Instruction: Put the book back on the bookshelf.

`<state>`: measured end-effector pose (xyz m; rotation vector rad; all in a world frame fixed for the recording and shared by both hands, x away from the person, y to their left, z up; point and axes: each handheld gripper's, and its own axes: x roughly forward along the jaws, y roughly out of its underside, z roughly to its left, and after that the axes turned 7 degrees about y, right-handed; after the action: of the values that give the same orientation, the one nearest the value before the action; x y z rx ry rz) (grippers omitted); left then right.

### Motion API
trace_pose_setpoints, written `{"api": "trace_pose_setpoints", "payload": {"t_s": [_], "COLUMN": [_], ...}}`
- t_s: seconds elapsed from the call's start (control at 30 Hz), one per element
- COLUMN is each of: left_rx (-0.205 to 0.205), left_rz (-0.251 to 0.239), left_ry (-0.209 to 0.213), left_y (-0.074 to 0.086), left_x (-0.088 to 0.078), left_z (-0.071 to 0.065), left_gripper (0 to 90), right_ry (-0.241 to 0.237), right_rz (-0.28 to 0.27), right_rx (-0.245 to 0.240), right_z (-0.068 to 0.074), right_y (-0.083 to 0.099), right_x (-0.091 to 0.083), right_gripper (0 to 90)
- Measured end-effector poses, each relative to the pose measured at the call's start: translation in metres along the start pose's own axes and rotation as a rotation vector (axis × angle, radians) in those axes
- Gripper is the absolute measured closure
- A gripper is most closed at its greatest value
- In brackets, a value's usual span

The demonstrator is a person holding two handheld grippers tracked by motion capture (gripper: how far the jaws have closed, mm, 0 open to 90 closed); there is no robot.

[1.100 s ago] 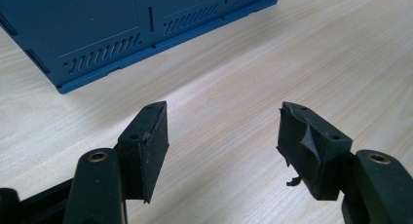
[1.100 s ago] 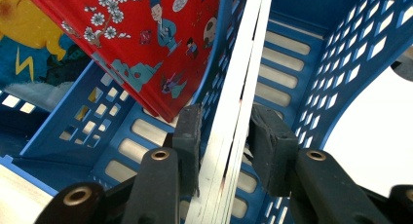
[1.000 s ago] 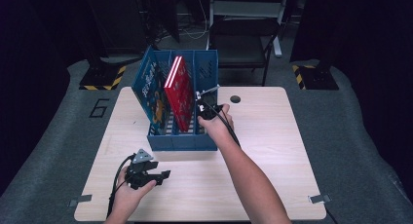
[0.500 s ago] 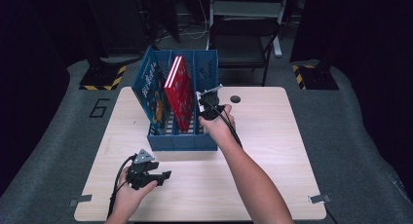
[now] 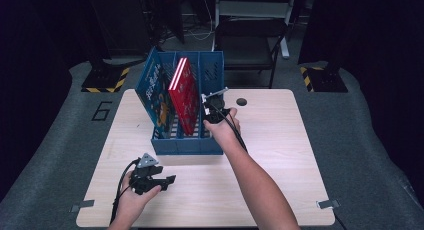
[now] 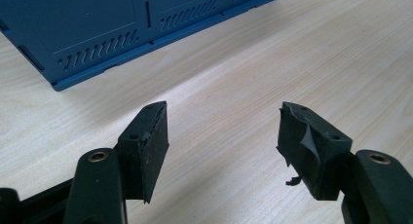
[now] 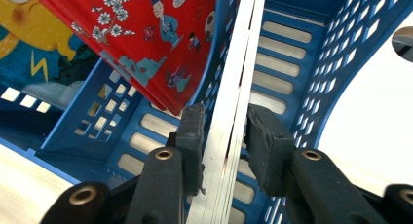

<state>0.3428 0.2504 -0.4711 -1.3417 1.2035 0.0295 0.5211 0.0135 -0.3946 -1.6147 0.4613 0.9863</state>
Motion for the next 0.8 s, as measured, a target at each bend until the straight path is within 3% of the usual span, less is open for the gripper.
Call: {"api": "trace_pose_setpoints", "payload": {"t_s": [0.4,0.6,0.67,0.8], "left_rx": [0.001,0.003,-0.014,-0.009], "left_rz": [0.005,0.003,0.001,0.003], "left_ry": [0.003,0.003,0.01,0.01], "left_y": [0.0,0.0001,0.0005,0.0003], "left_x": [0.0001,0.0006,0.0012,0.001], "left_z": [0.001,0.001,-0.0001,0.0005], "left_gripper": [35.8,35.8,35.8,35.7], "right_ry": [0.086,0.103,0.106,0.105], "right_rz": [-0.01,-0.005,-0.003,-0.005], "right_rx": [0.014,0.011,0.003,0.021], "right_z": [-0.0078,-0.0055,-0.0051,-0.0058], "right_y": [-0.0011,-0.0017,-0.0025,-0.0039], "right_x": [-0.0008,-0.0008,-0.0009,-0.0016], "right_gripper": [76.1,76.5,76.6,76.7]}}
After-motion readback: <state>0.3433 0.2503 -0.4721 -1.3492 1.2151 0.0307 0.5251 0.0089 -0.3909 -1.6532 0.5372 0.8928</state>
